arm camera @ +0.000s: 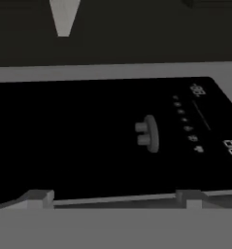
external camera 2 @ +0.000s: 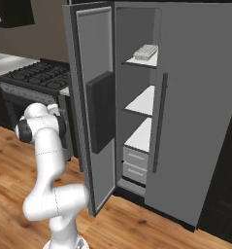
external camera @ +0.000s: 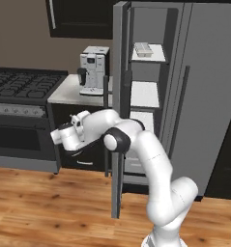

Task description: The ice cube tray has been filled with water. Take the tray and place it in the freezer to make ice. Close the freezer door after placing the tray.

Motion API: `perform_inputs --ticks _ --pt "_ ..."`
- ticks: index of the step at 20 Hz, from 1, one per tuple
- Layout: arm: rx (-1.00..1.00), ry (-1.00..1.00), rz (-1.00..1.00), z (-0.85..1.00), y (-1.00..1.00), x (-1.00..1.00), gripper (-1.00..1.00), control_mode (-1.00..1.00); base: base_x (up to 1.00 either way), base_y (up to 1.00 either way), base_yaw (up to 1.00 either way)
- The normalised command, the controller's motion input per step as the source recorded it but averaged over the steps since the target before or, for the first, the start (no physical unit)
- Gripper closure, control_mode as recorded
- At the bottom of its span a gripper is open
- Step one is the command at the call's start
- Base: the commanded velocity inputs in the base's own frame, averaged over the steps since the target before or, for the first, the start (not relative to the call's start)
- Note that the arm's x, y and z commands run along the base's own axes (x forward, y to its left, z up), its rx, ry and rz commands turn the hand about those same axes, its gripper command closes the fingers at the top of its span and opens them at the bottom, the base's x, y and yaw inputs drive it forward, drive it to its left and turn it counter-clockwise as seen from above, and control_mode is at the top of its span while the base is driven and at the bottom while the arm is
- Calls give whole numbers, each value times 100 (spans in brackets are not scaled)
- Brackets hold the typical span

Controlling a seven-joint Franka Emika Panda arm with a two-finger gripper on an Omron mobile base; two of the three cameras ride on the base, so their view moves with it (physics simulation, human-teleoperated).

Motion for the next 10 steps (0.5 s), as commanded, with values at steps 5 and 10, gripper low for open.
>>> perform_inputs --ticks 5,10 --pt "0 1 -8 -14 -3 22 -100 -100 0 0 0" --pt "-1 1 -16 -14 -17 13 -100 -100 0 0 0"
